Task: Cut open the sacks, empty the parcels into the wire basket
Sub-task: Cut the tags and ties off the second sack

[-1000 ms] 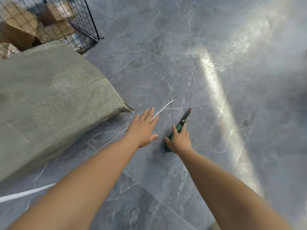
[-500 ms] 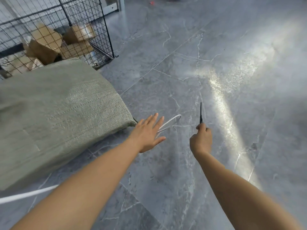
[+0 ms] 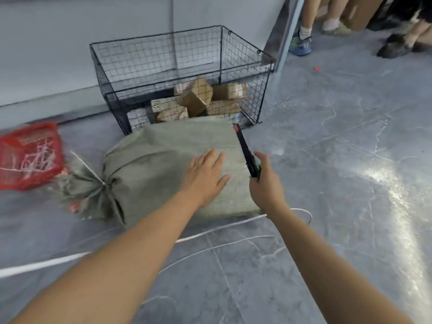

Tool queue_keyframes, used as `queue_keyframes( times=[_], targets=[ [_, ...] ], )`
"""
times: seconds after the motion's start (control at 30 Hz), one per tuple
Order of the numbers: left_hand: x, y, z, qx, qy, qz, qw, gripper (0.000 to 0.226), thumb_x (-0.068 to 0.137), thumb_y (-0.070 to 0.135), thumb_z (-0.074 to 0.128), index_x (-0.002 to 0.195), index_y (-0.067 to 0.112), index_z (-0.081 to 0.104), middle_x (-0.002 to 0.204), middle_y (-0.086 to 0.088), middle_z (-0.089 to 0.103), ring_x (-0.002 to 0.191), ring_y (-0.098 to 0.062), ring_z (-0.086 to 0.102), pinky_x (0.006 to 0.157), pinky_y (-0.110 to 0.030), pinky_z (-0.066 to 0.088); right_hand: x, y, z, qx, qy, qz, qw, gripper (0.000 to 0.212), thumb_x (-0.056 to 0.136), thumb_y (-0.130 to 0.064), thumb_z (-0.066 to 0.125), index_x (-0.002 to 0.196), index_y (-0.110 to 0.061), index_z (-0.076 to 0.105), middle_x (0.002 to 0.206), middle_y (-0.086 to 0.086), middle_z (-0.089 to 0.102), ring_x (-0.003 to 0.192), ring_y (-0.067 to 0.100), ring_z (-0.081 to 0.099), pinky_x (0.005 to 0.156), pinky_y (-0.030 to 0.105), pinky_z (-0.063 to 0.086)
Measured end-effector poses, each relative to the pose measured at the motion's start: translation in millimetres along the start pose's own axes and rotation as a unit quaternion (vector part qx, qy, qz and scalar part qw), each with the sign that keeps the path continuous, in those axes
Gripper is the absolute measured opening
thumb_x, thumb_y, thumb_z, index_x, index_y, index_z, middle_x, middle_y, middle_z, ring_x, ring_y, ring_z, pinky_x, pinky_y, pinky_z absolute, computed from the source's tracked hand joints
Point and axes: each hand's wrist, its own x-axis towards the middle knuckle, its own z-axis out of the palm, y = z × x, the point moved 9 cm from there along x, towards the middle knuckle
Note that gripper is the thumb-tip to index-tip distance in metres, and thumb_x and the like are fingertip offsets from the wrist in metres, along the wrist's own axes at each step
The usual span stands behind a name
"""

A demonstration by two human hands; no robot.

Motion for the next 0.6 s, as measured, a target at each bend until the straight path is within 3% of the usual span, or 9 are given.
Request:
queue_keyframes(
  times=[0.17, 0.3, 0.4, 0.5, 0.6],
  targets=[
    [-45.9, -98.2, -41.7, -0.012, 0.087, -0.132, 0.987, 0.054, 0.099, 0.036, 0.029, 0.146, 0.012, 0.022, 0.156, -0.009, 0.018, 0.143, -0.025, 0.019, 0.115, -0.039, 0.019, -13.9, -69.2, 79.9, 0.010, -0.104, -0.053, 0.993, 0.045, 0.091, -0.003, 0.041, 0.134, -0.018, 0.038, 0.100, 0.010, 0.061, 0.060, 0.019, 0.051, 0.048, 0.028, 0.037],
    [-95.2, -184.9, -33.7, -0.066, 0.130, -0.288, 0.946, 0.046, 0.096, 0.029, 0.039, 0.135, 0.005, 0.039, 0.143, -0.014, 0.039, 0.128, -0.030, 0.041, 0.104, -0.040, 0.036, -14.8, -104.1, 132.9, -0.038, -0.150, -0.061, 0.986, 0.029, 0.089, -0.009, 0.047, 0.119, -0.009, 0.045, 0.082, 0.005, 0.050, 0.067, 0.023, 0.047, 0.047, 0.026, 0.031],
    [-123.1, -239.0, 1.7, -0.106, 0.067, -0.368, 0.921, 0.033, 0.094, 0.024, 0.044, 0.119, 0.003, 0.050, 0.125, -0.018, 0.052, 0.115, -0.035, 0.051, 0.091, -0.042, 0.042, -12.6, -133.5, 165.6, -0.102, -0.173, -0.118, 0.973, 0.027, 0.085, -0.014, 0.056, 0.109, -0.006, 0.047, 0.093, 0.006, 0.046, 0.081, 0.026, 0.048, 0.058, 0.028, 0.031],
    [-140.4, -275.3, 40.8, -0.156, -0.026, -0.377, 0.913, 0.034, 0.094, 0.029, 0.046, 0.112, 0.002, 0.057, 0.120, -0.020, 0.058, 0.112, -0.035, 0.055, 0.090, -0.038, 0.045, -6.5, -157.7, 204.5, -0.187, -0.192, -0.162, 0.950, 0.043, 0.086, -0.018, 0.060, 0.124, -0.007, 0.045, 0.119, 0.011, 0.048, 0.105, 0.030, 0.052, 0.079, 0.031, 0.041],
    [-141.3, -289.3, 61.1, -0.247, -0.065, -0.373, 0.892, 0.042, 0.096, 0.036, 0.045, 0.109, -0.001, 0.060, 0.114, -0.020, 0.063, 0.110, -0.031, 0.057, 0.088, -0.031, 0.042, 6.8, -169.7, 235.8, -0.229, -0.202, -0.155, 0.940, 0.057, 0.085, -0.024, 0.063, 0.136, -0.015, 0.038, 0.133, 0.010, 0.040, 0.111, 0.032, 0.053, 0.090, 0.038, 0.046]
  ],
)
